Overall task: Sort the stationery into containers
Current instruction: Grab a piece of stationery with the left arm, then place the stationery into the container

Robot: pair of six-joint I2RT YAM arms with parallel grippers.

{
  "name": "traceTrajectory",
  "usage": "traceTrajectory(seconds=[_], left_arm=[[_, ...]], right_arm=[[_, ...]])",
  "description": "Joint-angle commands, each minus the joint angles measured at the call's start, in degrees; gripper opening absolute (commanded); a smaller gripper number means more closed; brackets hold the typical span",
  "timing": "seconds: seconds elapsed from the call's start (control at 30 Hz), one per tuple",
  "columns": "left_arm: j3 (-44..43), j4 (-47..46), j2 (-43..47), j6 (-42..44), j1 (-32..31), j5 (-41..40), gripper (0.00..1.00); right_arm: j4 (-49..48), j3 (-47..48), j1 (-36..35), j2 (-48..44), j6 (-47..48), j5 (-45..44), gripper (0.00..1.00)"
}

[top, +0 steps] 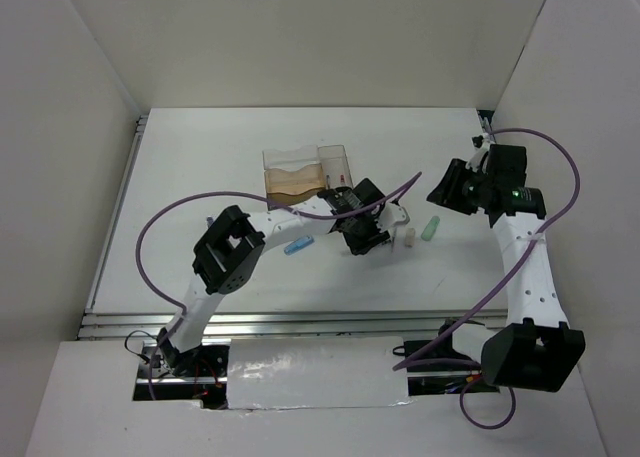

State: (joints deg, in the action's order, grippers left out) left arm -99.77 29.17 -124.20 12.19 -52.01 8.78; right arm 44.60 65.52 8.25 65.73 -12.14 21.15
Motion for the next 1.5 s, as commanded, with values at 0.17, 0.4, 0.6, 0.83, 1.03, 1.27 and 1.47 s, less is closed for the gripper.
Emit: traceTrajectory(seconds=[0.17, 0.4, 0.6, 0.83, 1.03, 1.27, 1.47], left_arm=[[-1.7, -1.7, -4.0, 0.7, 0.0, 1.3, 0.48], [0.1, -1.1, -4.1, 0.2, -0.7, -0.6, 0.29], [7.3, 0.1, 3.8, -1.1, -0.6, 1.0, 0.02], [11.0, 2.3, 18.5, -8.0, 0.0, 0.1, 0.00], [6.3, 1.1, 24.0, -28.1, 4.4, -16.9, 0.00], [-0.4, 0.7, 18.2, -44.4, 13.1, -21.9, 0.00], [-10.4, 4.2, 8.9, -50.8, 18.2, -21.7, 0.00]], right_arm=[[-0.6, 1.4, 2.5, -1.2, -0.4, 2.2, 0.46], [-0.6, 1.5, 3.6, -0.8, -0.5, 2.9, 0.45], [0.0, 3.1, 3.7, 0.2, 0.1, 2.2, 0.44], [-1.4, 5.2, 3.8, 2.5, -0.8, 2.1, 0.44], [-1.6, 5.1, 2.0, 6.2, -0.4, 1.6, 0.43], [-2.5, 3.9, -2.4, 9.8, 0.5, -2.6, 0.42], [-3.0, 4.1, -4.6, 11.9, 0.5, -3.8, 0.42]])
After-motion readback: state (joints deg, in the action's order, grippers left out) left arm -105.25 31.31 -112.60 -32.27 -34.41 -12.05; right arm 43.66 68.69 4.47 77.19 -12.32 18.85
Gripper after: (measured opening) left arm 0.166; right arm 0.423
